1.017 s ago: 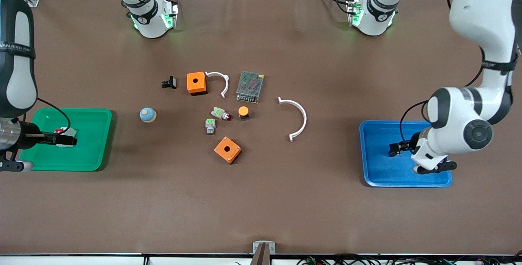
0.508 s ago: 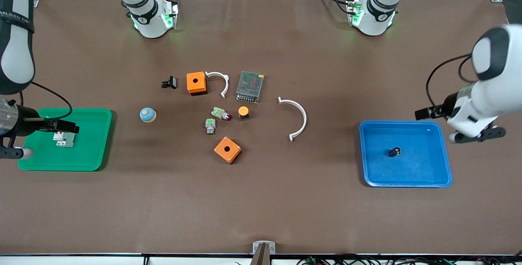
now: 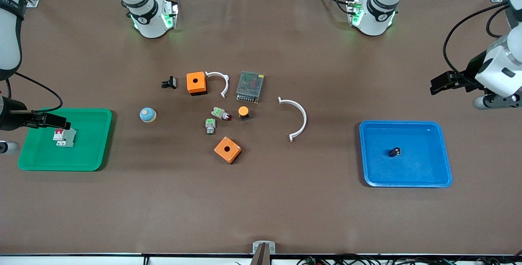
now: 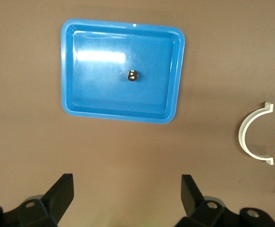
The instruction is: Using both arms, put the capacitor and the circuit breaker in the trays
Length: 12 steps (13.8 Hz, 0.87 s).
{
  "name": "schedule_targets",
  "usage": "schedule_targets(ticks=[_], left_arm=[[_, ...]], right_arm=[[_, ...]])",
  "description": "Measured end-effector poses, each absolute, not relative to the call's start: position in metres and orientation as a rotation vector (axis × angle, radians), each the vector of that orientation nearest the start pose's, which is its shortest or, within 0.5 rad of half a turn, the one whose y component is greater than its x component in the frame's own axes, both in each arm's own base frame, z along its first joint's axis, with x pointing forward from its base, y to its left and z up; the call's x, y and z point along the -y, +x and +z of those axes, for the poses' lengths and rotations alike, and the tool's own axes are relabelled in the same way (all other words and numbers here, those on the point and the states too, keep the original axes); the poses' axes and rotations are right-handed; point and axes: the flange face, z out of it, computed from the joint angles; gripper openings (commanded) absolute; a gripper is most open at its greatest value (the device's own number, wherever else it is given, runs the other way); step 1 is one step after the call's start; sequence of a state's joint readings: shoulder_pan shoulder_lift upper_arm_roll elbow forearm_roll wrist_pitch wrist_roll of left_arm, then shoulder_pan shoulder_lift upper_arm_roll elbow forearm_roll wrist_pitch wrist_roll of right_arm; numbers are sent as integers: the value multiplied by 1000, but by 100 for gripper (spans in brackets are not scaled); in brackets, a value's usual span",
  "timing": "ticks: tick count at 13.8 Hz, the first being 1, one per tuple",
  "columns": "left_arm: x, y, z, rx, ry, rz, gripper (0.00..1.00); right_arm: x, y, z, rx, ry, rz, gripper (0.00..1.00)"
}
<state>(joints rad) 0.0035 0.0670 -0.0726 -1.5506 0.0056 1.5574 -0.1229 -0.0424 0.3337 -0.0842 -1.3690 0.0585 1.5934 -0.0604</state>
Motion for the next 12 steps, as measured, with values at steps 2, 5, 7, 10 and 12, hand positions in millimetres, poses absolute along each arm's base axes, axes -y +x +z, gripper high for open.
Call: schedule_targets(ticks=[2, 5, 7, 10, 12], left_arm=[[38, 572, 605, 79, -3135, 64, 100], [37, 573, 615, 80, -3139, 32, 100], [38, 573, 615, 82, -3149, 34, 100], [39, 574, 614, 83, -3155, 36, 100], [38, 575, 617, 84, -3156, 23, 100]], right_arm=[[65, 644, 522, -99, -3094, 165, 100], [59, 637, 542, -84, -3095, 142, 100], [51, 626, 563, -60, -3109, 128, 100], [46, 606, 590, -41, -3132, 130, 100], [47, 596, 603, -43, -3135, 137, 100]])
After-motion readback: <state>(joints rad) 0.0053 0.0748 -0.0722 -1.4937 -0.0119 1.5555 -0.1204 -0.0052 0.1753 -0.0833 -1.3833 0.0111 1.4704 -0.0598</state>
